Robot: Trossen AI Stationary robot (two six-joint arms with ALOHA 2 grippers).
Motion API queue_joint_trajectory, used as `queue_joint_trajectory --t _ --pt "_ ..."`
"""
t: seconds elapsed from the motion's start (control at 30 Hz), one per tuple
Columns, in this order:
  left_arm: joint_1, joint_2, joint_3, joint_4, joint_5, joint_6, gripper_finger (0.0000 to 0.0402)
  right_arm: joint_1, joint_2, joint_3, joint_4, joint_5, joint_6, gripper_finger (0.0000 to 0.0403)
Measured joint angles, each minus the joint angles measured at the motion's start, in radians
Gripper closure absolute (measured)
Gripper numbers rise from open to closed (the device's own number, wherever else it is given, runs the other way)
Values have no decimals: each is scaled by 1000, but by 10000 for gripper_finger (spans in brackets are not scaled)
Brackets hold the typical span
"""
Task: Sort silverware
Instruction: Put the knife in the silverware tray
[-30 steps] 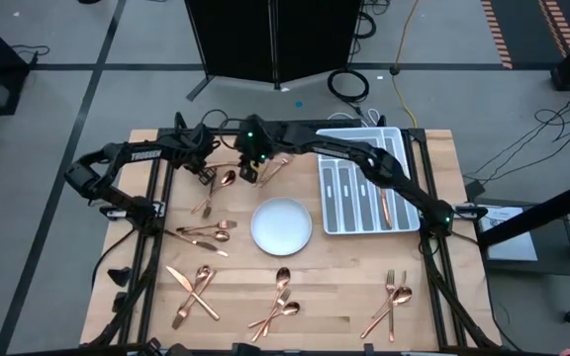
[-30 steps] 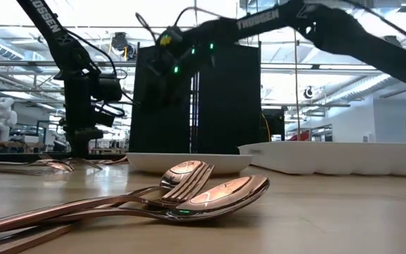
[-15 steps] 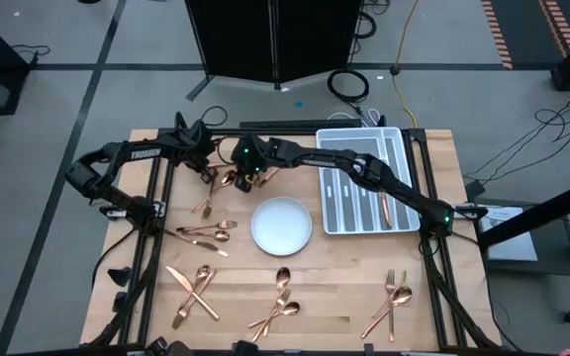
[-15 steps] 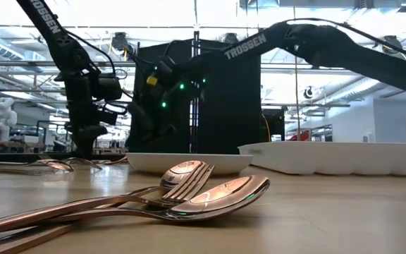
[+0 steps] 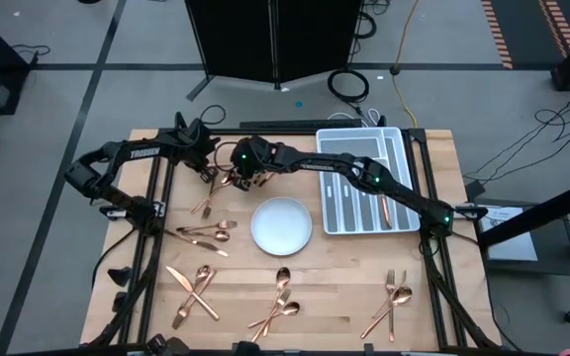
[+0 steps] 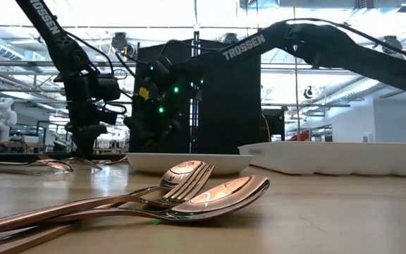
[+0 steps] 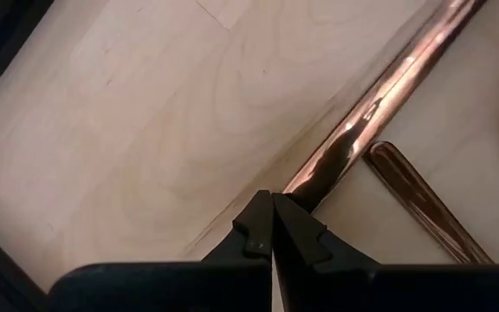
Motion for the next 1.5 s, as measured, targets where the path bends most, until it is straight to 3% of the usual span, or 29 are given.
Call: queue_joint_trajectory --t 0.13,0.4,0.63,0.97,1.5 --pt "0 2 -1 5 -7 0 401 3 -13 63 -107 -4 -38 303" --pt "0 2 -1 4 -9 -4 401 -57 -48 54 -183 -10 -171 303" --pt "0 1 -1 4 -8 -5 401 -118 -48 53 -206 -225 -79 303" --pt "0 1 -1 4 -9 -5 401 -126 -47 53 -202 -232 65 303" --pt "0 2 32 -29 -9 -5 401 -125 -42 53 -229 -233 -7 303"
